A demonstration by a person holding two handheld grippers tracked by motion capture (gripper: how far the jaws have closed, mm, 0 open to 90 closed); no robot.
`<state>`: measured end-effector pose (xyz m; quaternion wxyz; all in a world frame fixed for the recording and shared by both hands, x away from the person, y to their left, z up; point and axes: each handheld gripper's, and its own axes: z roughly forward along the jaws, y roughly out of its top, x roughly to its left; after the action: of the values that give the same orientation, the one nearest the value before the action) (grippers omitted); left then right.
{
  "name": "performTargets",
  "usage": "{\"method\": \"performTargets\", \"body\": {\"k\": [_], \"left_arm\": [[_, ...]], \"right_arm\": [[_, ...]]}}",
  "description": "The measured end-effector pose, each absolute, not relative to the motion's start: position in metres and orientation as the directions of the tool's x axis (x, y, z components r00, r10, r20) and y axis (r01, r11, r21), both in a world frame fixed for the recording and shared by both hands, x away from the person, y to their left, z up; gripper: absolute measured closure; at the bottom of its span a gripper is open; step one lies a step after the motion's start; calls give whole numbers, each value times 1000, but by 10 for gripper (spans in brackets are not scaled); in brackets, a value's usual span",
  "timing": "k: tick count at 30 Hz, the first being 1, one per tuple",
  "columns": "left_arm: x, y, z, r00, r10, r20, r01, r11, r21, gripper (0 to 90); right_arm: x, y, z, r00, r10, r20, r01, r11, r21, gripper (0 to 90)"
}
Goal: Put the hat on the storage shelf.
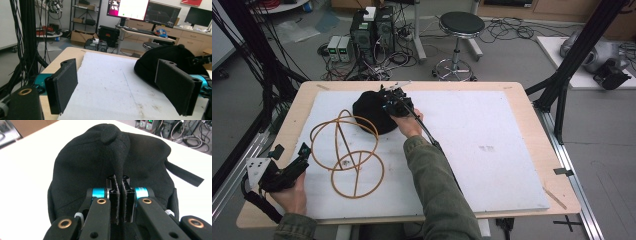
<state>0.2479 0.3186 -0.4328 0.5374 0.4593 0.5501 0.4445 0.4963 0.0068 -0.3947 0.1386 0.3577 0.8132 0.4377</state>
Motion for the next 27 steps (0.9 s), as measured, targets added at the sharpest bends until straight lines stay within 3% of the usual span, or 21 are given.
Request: {"method": "performTargets", "body": {"k": [15, 27], "left_arm": [[249, 315, -434, 10, 986, -164, 39, 163, 986, 185], [248, 312, -435, 18, 988, -151, 48, 150, 988, 185]], "right_arm": [[477, -37, -346, -698, 702, 142, 383, 199, 902, 879], [445, -58, -300, -764, 616, 194, 268, 28, 963, 879]]}}
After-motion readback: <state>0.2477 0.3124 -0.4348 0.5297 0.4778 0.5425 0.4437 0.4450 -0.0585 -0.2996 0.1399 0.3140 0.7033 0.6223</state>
